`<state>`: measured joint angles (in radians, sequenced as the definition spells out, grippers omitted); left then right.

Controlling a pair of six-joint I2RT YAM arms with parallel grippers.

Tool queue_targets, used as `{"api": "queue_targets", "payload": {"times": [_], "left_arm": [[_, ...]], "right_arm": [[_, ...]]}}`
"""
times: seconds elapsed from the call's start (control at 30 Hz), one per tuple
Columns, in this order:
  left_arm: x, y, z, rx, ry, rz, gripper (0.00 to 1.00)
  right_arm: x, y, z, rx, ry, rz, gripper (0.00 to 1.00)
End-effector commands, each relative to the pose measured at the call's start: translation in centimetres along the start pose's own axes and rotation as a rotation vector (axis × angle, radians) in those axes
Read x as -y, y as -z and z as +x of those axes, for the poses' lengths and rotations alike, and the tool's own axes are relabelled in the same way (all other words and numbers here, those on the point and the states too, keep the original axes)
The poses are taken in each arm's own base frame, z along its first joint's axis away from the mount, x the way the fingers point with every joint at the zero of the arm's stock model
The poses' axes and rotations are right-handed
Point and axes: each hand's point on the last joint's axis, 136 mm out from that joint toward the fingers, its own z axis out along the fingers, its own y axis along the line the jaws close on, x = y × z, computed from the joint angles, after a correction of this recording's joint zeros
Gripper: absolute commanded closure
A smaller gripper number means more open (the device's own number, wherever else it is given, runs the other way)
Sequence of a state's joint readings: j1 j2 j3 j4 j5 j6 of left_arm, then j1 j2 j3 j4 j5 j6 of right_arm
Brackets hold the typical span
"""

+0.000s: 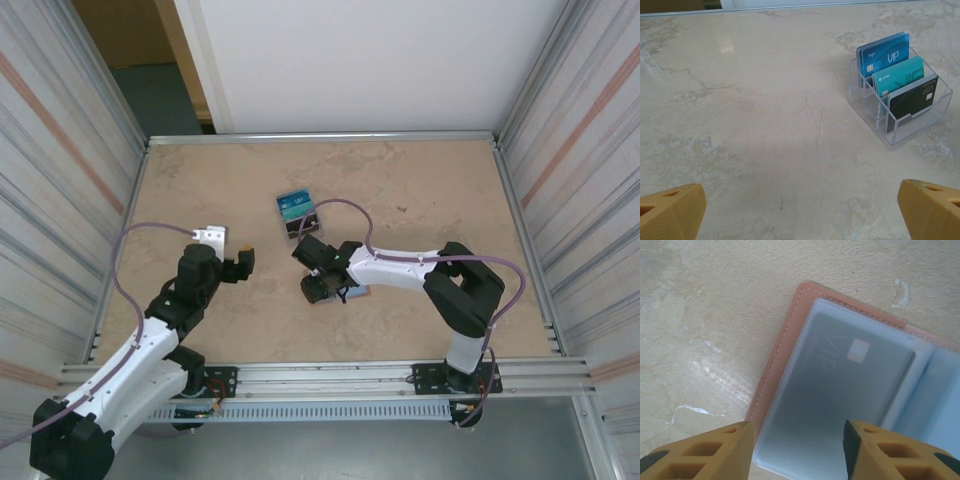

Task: Take the credit cards out of the card holder

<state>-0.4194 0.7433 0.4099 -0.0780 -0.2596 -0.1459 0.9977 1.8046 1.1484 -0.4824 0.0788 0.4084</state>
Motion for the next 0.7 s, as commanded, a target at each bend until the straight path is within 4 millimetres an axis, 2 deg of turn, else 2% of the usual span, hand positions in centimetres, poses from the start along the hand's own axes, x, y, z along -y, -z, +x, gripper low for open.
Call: {"api": "queue_targets", "payload": {"times": [0.0,0.23,0.67], "left_arm": [[-0.2,0.0,0.0,0.001,0.018,-0.015,0.01],[-0.1,0.1,-0.2,0.006,0.022,-0.007,0.01],[0.3,0.3,-0.7,0.011,0.019,0.014,0.01]], "right_arm": [[-0.2,-0.3,0.3,-0.024,0.002,0.009,0.49],[0.3,-1.4,1.0,-0.057,-0.003,0.033,0.49],[1.9,-1.3,1.1,-0.052,-0.068,0.020,0.65]]}}
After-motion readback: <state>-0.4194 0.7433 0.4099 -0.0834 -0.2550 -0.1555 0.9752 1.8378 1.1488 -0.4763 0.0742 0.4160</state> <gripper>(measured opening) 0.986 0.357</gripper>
